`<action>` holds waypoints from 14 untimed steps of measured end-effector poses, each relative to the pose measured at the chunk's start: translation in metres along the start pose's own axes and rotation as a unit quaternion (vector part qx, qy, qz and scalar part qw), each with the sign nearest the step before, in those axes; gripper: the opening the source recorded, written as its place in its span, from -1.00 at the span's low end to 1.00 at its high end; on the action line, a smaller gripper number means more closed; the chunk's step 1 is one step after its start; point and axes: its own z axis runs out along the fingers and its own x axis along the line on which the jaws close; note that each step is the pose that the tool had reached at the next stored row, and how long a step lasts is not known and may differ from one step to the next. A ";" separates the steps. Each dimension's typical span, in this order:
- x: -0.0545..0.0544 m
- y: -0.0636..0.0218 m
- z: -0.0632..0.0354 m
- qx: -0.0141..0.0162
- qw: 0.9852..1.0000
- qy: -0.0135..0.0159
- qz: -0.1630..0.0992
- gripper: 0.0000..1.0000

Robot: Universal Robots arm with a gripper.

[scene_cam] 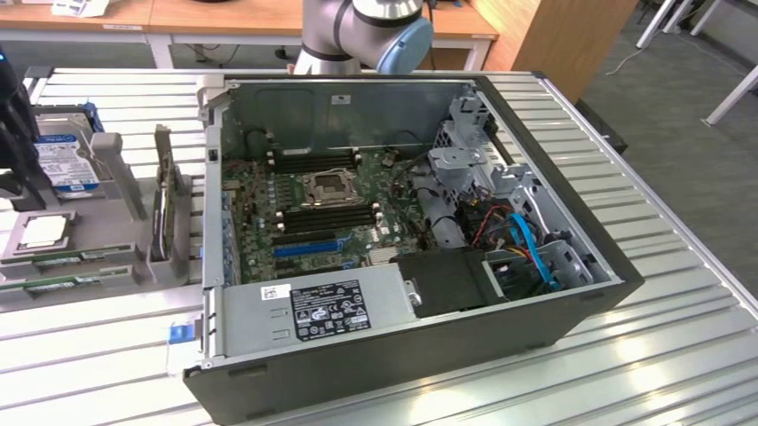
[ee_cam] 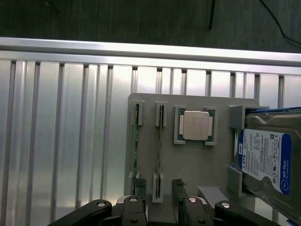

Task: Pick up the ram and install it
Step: 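Pick up the ram and move it above insertion slot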

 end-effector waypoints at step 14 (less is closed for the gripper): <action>0.000 -0.0003 0.0118 0.000 1.000 0.000 0.000 -0.29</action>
